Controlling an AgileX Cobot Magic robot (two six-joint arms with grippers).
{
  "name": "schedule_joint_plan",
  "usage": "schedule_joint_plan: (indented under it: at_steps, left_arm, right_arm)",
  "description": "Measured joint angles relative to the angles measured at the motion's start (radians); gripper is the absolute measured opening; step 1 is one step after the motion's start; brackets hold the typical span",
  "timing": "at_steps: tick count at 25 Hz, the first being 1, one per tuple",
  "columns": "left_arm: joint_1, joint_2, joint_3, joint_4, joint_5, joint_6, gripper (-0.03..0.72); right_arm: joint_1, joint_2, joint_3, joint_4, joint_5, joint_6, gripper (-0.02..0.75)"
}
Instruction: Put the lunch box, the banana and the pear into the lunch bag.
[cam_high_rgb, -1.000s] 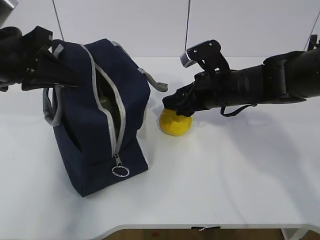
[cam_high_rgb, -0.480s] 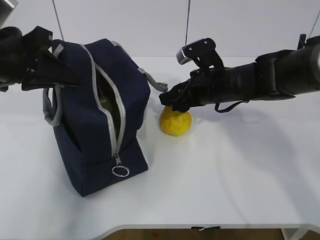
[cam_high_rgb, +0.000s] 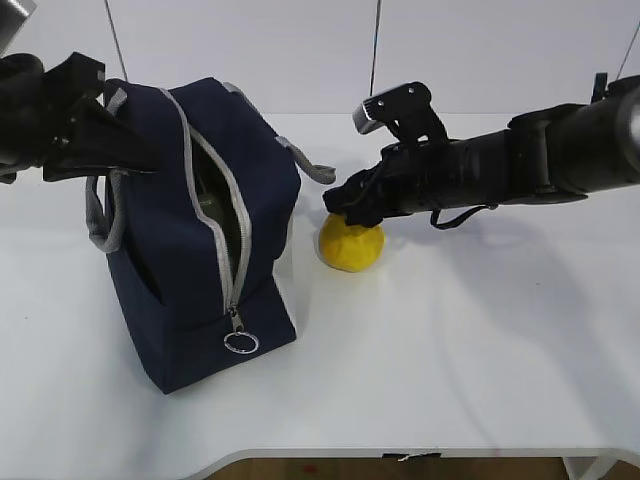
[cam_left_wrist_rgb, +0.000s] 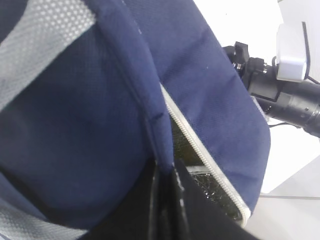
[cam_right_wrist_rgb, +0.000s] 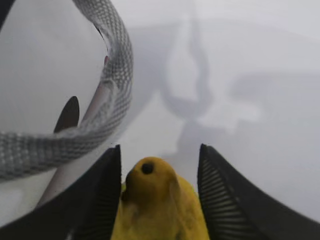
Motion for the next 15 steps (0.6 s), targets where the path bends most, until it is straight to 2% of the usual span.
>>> schedule_joint_plan:
  at_steps: [4, 6, 15]
  left_arm:
    - [0.000, 0.000, 0.000, 0.000, 0.000, 0.000, 0.003]
    - [0.000, 0.000, 0.000, 0.000, 0.000, 0.000, 0.003]
    - [0.000, 0.000, 0.000, -0.010, 0.000, 0.000, 0.003]
  right_arm:
    - [0.000, 0.000, 0.000, 0.002, 0.000, 0.000, 0.275]
    - [0.000, 0.000, 0.000, 0.002, 0.000, 0.000, 0.238]
    - [0.000, 0.000, 0.000, 0.002, -0.004, 0.000, 0.211]
